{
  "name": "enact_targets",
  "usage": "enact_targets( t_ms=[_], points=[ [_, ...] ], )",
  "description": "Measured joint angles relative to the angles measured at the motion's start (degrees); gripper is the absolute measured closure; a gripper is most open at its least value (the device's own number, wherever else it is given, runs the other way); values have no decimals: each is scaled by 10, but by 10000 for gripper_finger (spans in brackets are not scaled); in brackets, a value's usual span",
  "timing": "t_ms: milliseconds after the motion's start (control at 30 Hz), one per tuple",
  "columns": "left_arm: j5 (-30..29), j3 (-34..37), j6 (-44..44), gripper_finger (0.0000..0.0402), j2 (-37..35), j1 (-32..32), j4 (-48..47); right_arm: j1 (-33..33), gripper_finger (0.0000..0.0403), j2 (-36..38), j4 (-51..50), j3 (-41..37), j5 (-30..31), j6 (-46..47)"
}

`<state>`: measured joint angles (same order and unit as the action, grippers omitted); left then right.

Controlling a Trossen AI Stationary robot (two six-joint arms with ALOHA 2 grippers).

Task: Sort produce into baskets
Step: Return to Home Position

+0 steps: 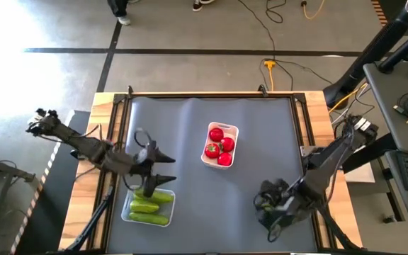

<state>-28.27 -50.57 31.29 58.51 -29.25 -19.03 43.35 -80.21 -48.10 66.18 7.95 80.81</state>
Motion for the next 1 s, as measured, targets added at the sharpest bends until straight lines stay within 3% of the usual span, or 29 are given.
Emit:
enact_targets(
  t_ms=[133, 200, 267, 533, 733, 867, 1000],
  points=[
    [136, 105, -69, 95, -54, 78, 203, -40, 111, 29, 6, 13, 138, -177],
    [197, 151, -97, 95, -74, 117, 269, -67, 123, 36, 12, 13, 168, -283],
    [220, 188, -113, 95, -94, 147, 310, -98, 143, 37, 36, 10, 178, -373],
    [206, 274, -155, 95, -250, 183, 297, -218, 283, 42, 260, 9, 186, -667],
    [156, 315, -150, 95, -387, 183, 208, -285, 382, 144, 294, -47, 166, -755],
    [140, 342, -166, 95, -460, 183, 205, -319, 392, 261, 399, -162, 95, -755],
    [138, 370, -156, 95, -534, 185, 181, -332, 392, 390, 450, -253, 86, -747]
  ],
)
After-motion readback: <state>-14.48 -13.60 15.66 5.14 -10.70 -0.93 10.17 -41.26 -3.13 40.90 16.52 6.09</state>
